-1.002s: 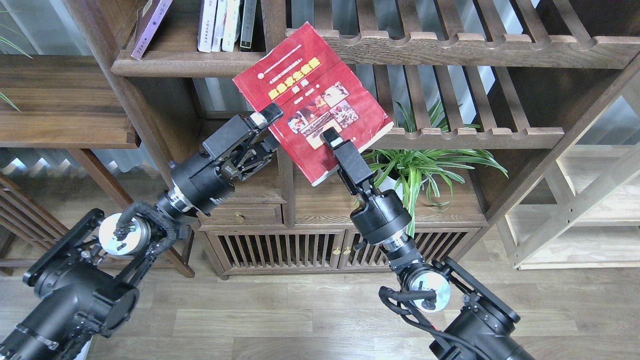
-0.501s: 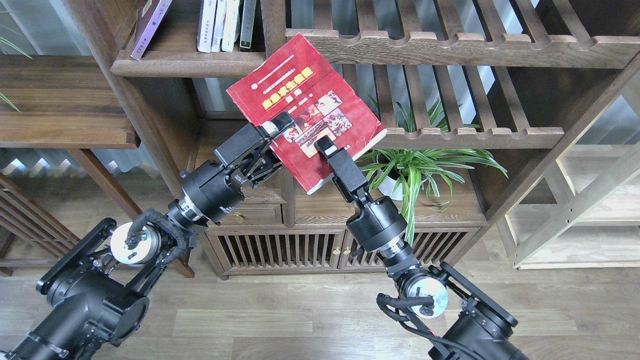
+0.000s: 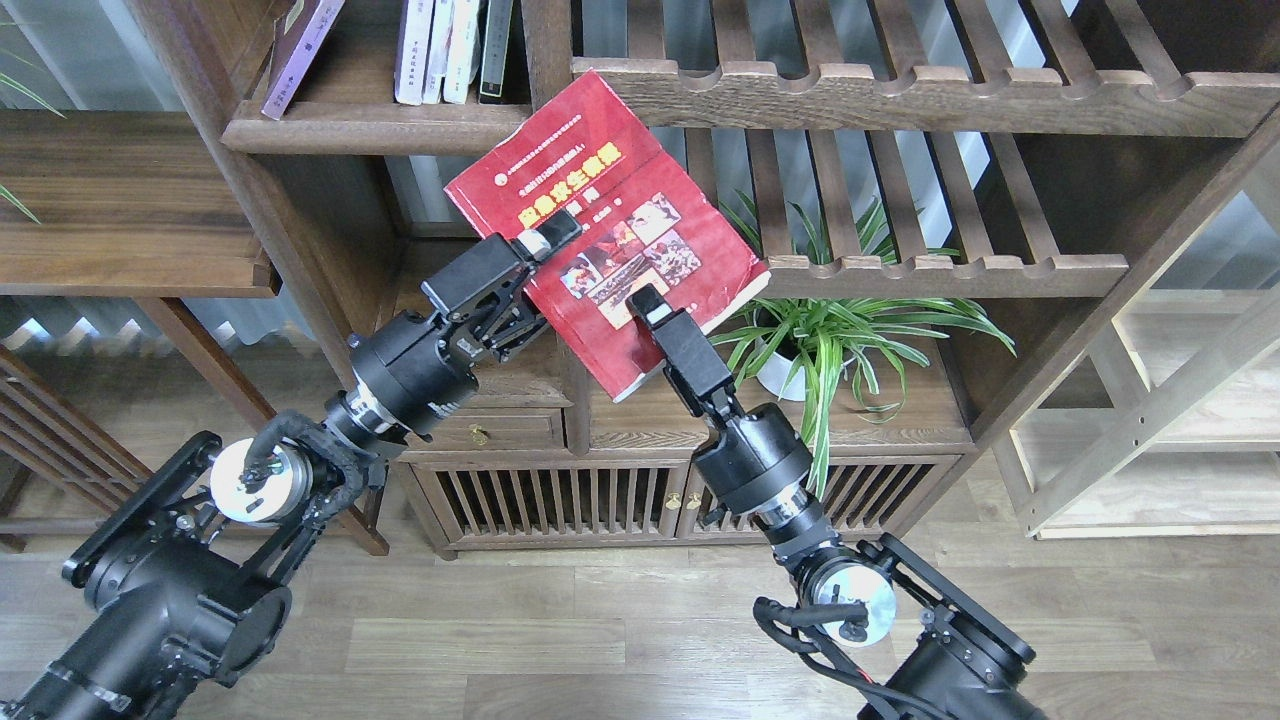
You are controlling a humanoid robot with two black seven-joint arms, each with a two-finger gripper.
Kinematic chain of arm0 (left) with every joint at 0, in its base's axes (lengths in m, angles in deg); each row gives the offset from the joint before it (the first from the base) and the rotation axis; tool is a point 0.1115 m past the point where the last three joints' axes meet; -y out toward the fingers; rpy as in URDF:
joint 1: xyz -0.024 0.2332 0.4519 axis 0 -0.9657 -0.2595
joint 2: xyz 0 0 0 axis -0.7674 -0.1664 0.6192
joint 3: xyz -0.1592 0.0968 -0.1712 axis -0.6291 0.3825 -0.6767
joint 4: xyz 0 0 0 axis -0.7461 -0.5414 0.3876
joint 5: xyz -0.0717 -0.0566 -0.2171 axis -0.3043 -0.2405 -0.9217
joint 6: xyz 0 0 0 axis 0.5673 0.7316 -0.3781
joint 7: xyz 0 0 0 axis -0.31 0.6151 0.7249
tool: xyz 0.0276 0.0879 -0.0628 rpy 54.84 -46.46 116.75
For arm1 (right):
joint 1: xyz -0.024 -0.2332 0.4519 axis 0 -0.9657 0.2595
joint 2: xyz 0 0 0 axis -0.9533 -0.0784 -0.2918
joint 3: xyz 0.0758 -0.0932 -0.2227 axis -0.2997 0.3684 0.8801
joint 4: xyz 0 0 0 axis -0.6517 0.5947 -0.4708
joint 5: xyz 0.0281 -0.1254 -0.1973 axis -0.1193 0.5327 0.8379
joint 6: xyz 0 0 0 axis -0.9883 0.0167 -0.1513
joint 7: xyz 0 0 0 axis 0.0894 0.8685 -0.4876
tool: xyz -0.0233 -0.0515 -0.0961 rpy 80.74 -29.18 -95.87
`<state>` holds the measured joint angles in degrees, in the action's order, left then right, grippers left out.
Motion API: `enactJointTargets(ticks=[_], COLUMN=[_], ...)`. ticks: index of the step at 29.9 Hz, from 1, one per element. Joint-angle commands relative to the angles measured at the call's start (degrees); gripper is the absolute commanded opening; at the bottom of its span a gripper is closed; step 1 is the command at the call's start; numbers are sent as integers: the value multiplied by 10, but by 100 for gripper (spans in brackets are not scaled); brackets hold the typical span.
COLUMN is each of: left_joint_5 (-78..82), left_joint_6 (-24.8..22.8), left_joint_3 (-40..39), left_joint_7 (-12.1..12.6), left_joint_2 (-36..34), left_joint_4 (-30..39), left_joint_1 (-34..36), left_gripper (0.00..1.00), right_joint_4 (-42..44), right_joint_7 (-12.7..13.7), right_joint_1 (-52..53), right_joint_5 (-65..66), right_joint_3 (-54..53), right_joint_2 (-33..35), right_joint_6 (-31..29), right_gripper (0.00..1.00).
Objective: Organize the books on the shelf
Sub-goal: 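Hold the red book with both grippers and bring the left gripper to its edge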
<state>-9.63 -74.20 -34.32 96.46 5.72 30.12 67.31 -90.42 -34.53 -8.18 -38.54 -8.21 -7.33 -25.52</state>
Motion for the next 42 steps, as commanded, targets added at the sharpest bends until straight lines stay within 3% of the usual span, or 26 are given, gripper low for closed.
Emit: enactJointTargets(ticks=[1,7,11,17,42], left_joint_5=[-5,-4,-2,-2,-5], left_joint_6=[0,0,0,0,0], left_joint_3=[-1,8,11,34,33], left_joint_7=[0,0,0,0,0], left_joint_2=[-1,-4,-12,-41,-45], left_joint_4=[0,-1,-1,-1,5], left_joint_1=[0,0,0,-6,-10], left_gripper=[51,29,23,22,11], right_joint_4=[1,0,0,1,1], right_joint_7=[1,1,1,0,1], right_joint_1=[0,0,0,1,1], right_joint_5=[0,0,0,0,2], right_joint_3=[0,0,-1,-1,-2], right_joint_2=[0,0,0,0,0], right_joint_6=[0,0,0,0,0], right_gripper=[13,13,13,14,17])
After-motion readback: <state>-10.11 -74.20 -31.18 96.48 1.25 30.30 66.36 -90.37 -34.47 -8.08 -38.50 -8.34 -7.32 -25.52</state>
